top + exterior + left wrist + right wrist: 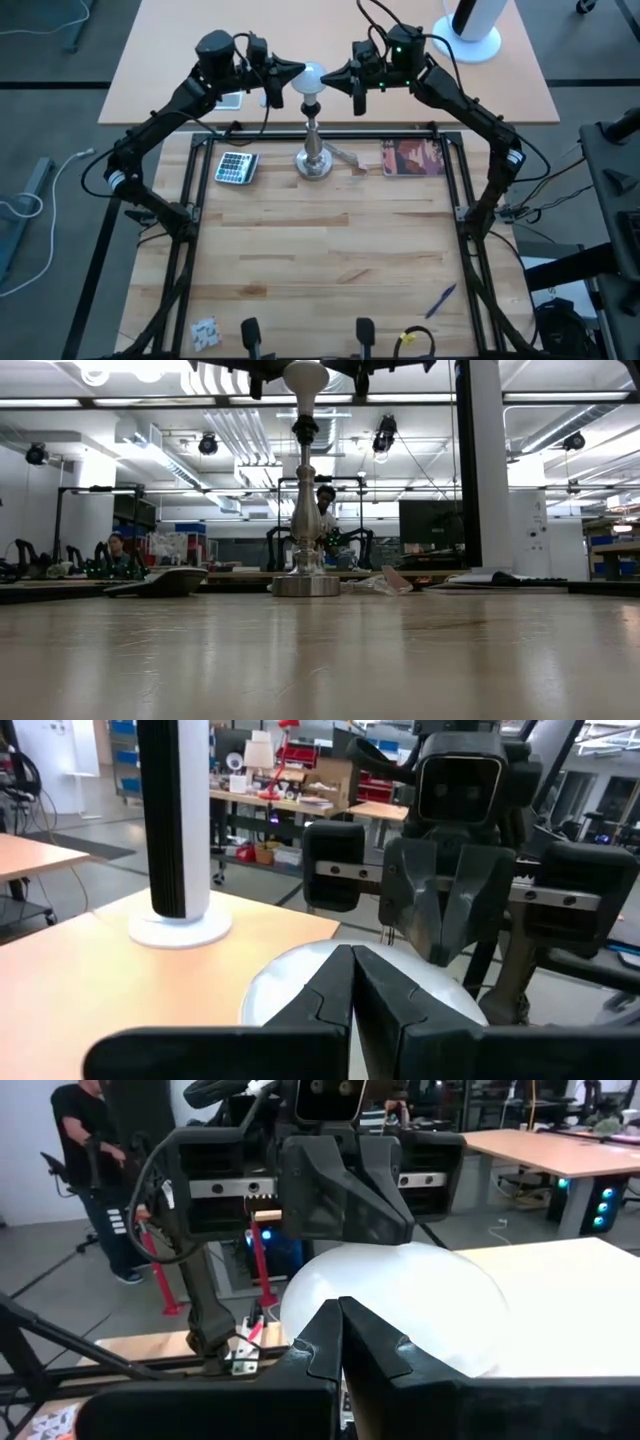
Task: Screw lightbulb
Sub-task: Remove the lightbulb from the table lamp
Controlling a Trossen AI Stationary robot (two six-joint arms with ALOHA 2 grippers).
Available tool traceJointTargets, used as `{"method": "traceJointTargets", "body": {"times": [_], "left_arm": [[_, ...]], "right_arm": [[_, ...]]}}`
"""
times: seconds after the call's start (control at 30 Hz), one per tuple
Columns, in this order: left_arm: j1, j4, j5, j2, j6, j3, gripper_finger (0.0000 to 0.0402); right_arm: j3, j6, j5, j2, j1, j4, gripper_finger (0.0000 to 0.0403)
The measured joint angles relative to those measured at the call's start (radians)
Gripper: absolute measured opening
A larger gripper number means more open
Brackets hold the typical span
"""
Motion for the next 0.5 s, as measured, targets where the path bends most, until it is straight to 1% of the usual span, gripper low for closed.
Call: {"method": "traceJointTargets", "body": {"times": [0.23,0.33,0.5], "left_arm": [[-0.01,0.002,0.001,0.014,-0.041,0.003,0.0],[-0.015,0.0,0.001,0.014,-0.086,0.003,0.0],[-0.034,-0.003,-0.006,0.014,-0.128,0.003,0.0]], "right_arm": [[-0.01,0.018,0.025,0.0,0.0,0.006,0.0],[-0.021,0.028,0.045,0.0,0.0,0.013,0.0],[-0.035,0.043,0.044,0.0,-0.001,0.034,0.0]]}}
